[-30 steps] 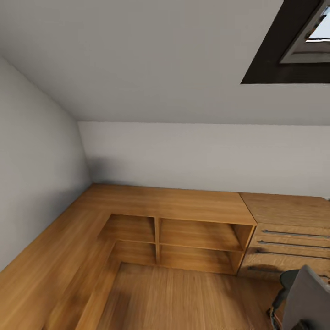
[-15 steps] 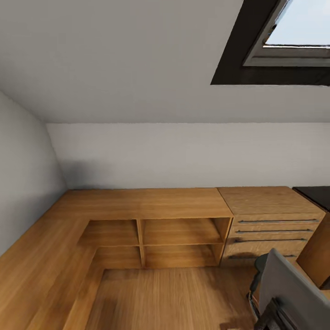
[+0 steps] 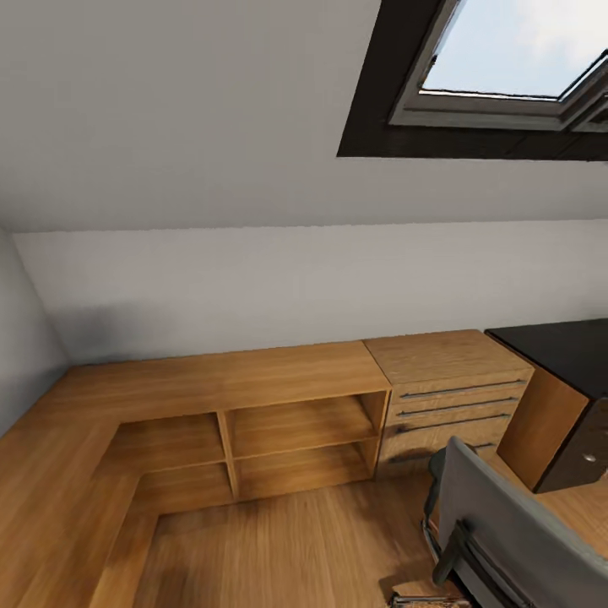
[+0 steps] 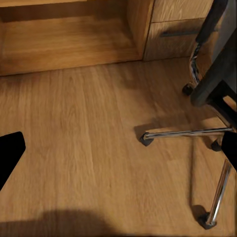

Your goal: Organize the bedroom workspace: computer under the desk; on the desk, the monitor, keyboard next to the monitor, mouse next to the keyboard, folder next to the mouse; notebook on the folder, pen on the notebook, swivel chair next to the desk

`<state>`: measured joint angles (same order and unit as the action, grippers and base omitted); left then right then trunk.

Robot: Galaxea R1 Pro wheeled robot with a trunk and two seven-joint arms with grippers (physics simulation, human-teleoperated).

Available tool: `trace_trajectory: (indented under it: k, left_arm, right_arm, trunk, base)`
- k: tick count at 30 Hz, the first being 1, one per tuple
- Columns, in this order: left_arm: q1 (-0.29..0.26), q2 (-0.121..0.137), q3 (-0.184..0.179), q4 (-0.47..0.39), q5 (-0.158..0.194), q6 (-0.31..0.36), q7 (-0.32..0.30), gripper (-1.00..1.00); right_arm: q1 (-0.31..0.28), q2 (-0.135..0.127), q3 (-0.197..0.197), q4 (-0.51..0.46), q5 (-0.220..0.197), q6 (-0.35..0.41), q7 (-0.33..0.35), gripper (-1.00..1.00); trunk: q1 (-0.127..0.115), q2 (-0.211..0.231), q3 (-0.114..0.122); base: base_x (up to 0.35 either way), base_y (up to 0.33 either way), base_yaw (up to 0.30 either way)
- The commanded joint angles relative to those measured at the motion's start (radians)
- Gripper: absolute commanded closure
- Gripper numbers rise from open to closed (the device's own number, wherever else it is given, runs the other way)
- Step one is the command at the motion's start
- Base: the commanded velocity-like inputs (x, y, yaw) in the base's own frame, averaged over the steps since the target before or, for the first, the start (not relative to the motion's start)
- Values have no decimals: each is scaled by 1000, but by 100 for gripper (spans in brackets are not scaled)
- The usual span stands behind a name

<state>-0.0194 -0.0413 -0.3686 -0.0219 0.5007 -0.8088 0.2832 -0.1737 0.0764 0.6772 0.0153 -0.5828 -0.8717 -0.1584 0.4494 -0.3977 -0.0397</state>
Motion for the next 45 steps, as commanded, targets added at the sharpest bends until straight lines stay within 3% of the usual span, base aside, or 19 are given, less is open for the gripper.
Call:
trace_trajectory:
  k: [1,23,45]
  left_arm:
    - [-1,0,-9,0,4,-2,6,-100]
    - [-1,0,-9,-1,4,-3,6,-100]
    - [-1,0,-9,0,4,-2,5,-100]
  right_arm:
    - [-1,1,8,2,-1,-2,-7,-100]
    - [-1,1,8,2,-2,-1,-6,-100]
    - [-1,1,8,2,-2,-1,-6,-100]
  trunk:
    - [1,-2,-2]
    - [1,-2,-2]
    - [1,-2,-2]
  base:
    - [0,0,-296]
    - [1,9,-296]
    - [158,162,-296]
